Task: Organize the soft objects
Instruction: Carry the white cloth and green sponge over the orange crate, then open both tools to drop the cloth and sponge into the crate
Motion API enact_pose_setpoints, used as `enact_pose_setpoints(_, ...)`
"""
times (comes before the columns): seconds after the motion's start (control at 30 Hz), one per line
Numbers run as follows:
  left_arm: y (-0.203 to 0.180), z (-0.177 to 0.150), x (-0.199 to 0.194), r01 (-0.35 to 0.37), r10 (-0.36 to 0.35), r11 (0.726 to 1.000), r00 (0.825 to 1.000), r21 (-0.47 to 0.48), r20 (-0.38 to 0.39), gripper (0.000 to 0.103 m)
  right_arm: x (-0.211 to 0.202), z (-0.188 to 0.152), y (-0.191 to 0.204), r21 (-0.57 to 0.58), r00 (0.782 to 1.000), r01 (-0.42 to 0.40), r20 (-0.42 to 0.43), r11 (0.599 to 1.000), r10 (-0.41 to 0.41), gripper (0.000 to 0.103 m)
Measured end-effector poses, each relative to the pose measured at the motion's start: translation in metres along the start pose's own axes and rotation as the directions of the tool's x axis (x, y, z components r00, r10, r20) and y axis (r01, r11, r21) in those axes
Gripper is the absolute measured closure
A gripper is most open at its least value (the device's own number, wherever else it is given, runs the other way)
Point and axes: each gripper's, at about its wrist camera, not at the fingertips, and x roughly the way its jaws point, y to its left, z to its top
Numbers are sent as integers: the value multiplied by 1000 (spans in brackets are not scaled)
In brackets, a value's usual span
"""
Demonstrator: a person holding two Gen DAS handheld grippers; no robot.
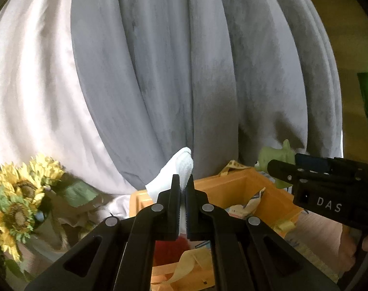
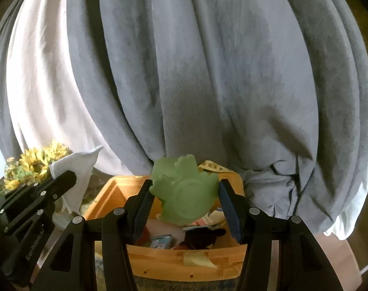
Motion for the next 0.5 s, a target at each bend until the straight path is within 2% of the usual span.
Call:
enact_pose_setpoints(0.23,-1,-8,39,23,-22,1000,997,19,-74,98,39,-5,-8,-4,997,5,-77,1000,-5,48)
enact_pose_setpoints(0.43,3,-17,69,66,-64,998,986,6,-154,97,71,-13,-11,-9,988,1,-154,1000,-3,48)
enact_pose_setpoints(0.5,4,-19,78,80,-80,997,979,-5,-185,88,80,-16,-14,-4,983,0,-181,1000,-1,48)
